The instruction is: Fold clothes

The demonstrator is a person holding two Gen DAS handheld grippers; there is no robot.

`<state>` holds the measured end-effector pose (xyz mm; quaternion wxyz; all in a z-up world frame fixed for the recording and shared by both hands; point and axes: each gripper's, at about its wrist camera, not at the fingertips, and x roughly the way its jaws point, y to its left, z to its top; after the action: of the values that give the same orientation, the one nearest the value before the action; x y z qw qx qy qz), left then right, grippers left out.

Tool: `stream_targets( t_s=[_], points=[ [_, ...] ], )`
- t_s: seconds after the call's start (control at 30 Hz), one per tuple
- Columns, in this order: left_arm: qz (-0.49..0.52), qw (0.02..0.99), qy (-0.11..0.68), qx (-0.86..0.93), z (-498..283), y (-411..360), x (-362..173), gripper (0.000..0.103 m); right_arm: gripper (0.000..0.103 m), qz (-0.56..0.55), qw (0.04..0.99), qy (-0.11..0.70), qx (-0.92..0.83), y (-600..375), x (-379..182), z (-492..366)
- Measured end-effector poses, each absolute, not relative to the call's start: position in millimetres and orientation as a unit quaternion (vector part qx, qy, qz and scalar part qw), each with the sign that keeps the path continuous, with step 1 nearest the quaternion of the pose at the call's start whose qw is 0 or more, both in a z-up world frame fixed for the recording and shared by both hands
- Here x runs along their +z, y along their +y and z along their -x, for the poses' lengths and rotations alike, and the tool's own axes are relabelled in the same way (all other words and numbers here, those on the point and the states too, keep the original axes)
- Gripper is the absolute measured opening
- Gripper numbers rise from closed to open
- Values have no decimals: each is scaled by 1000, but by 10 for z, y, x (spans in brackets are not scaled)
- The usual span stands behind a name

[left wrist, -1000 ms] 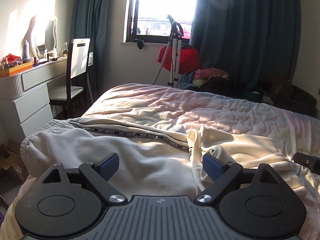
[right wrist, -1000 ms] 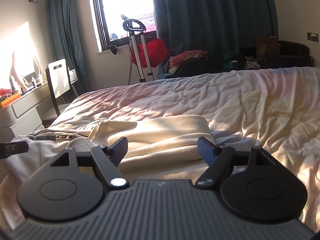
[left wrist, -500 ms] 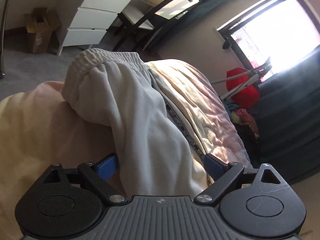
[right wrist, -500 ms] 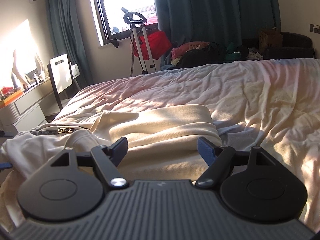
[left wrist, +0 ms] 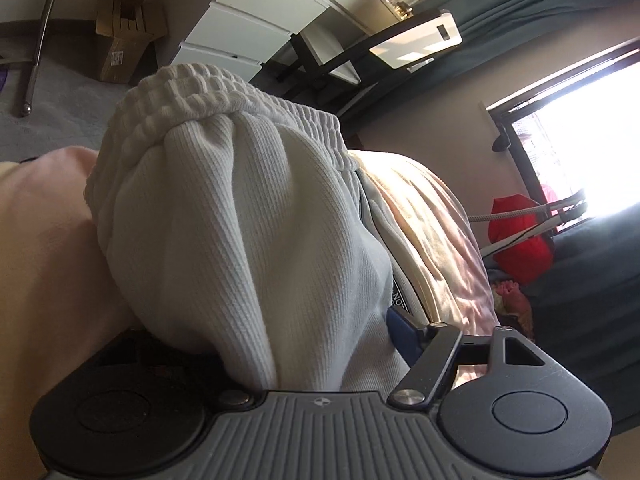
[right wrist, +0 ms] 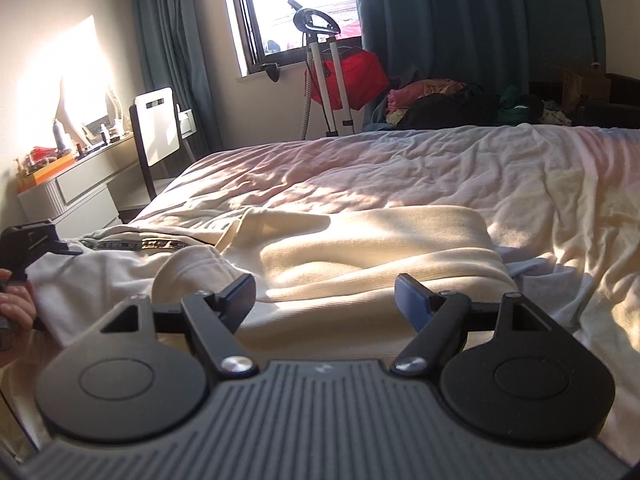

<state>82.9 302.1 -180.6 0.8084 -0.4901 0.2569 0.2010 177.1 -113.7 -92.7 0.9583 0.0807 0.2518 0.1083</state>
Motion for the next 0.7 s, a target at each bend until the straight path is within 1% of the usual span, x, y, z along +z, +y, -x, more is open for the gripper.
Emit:
stream_targets(
  t_s=[0.03,0.1,0.17,0.2,0.3,0.37,0.4,0.53,0.7],
  points=[
    [483,814,251,203,-815,3013,-1777,59,79,-79,954,266,112,-1110,-998,-1824],
    [466,827,237,205,-785,2993,-1715,39,80,-68,942,305,120,-1037,-1182,-1932],
    [450,842,222,198,-759,2938,-1619,27,80,-42,936,327,122,-966,-1302,-1978],
    [441,850,213,194,-748,2888,-1556,24,80,-36,936,327,121,-945,-1309,-1974],
    [401,880,176,184,-689,2624,-1289,21,80,-55,934,330,123,-978,-1265,-1968],
    [384,893,151,176,-687,2377,-1089,20,80,-80,932,329,129,-1060,-1215,-1945],
    [375,901,138,172,-679,2249,-989,20,78,-93,931,328,130,-1109,-1187,-1927],
    [325,930,94,146,-604,1673,-611,18,78,-136,932,319,106,-1356,-1016,-1813],
    [309,942,68,113,-719,889,-297,16,78,-187,936,286,88,-1758,-778,-1731]
  ],
)
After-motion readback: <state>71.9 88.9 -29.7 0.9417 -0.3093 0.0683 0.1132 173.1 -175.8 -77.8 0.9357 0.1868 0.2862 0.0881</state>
